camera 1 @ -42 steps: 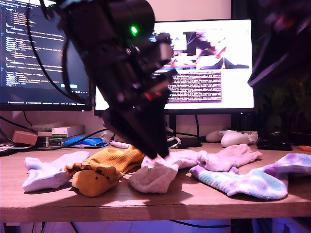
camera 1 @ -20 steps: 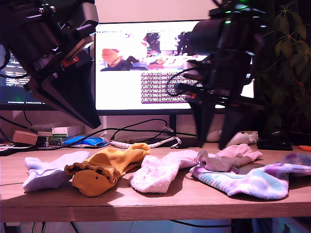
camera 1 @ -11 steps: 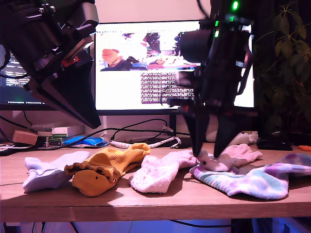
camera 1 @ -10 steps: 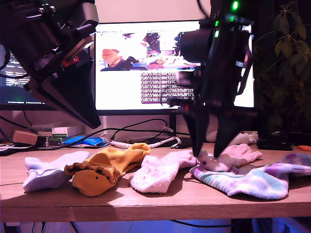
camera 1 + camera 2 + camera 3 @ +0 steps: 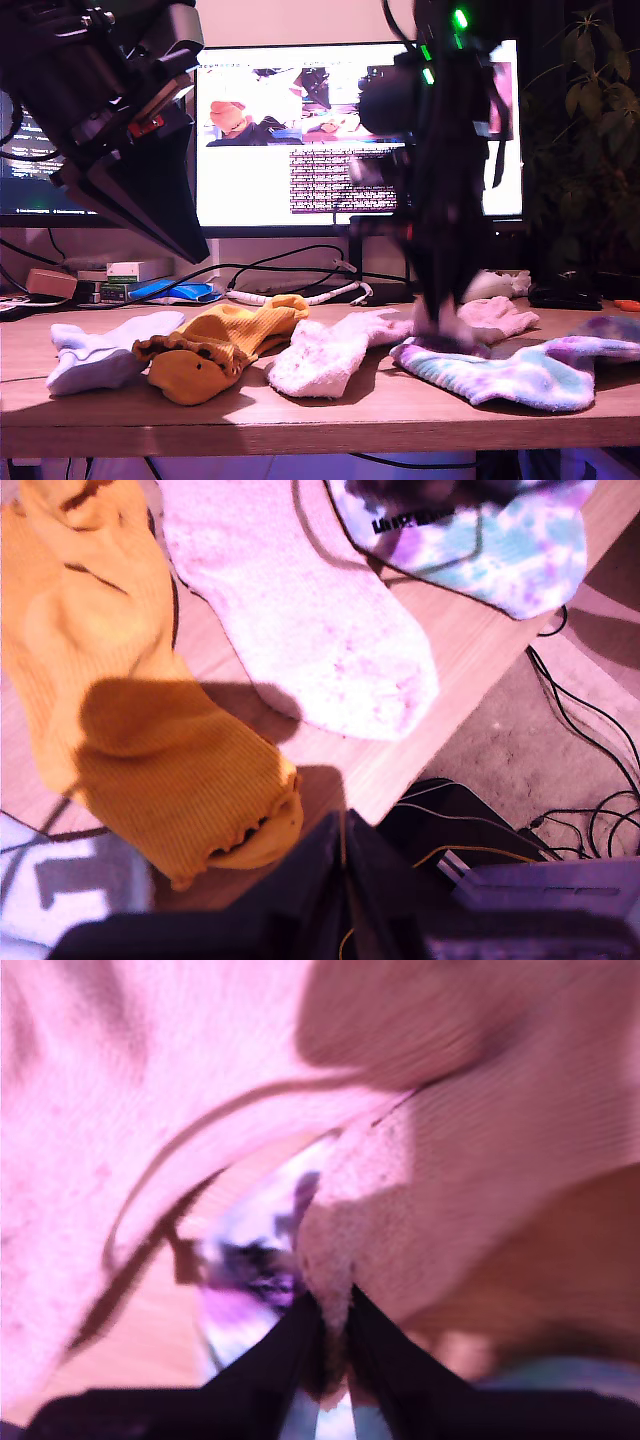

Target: Pair up the socks based on colour and pattern, by placing them on top of one another

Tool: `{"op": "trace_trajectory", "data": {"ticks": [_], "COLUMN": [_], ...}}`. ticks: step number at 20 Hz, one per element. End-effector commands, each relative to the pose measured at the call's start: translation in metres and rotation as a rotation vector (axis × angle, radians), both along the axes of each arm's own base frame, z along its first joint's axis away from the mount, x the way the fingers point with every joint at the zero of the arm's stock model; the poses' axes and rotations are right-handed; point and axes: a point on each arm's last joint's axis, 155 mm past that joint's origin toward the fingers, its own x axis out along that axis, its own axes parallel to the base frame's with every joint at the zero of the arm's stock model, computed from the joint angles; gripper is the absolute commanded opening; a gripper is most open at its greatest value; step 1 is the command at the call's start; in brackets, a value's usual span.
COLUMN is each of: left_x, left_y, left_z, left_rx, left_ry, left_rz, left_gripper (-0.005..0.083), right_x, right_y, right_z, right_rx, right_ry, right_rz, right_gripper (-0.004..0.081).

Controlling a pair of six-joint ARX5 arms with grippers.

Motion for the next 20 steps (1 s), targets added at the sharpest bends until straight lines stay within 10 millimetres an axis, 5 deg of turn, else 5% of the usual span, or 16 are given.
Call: {"op": "trace_trajectory", "data": {"ticks": [1, 10, 20], "left_x": [-0.002, -0.003, -0.003], "left_y": [0.000, 0.000, 0.000], "left_z": [-0.004, -0.004, -0.004], "left_rx": [0.000, -0.003, -0.003], "left_ry": [0.008, 0.009, 0.009], "left_rz": [-0.003, -0.005, -0.006], "left_gripper": [-0.0019, -0.0019, -0.0019], "right_x": [0.014, 0.063, 0.045], "right_y": [0.001, 0.005, 0.033], "right_z": [0.022, 0.127, 0.129], "right_rx": [-0.025, -0.047, -0.007], "right_ry": [-0.058, -0.313, -0.282], "right_rz": [0.027, 0.078, 0.158], "right_gripper": [-0.0013, -0.0013, -0.0013]}}
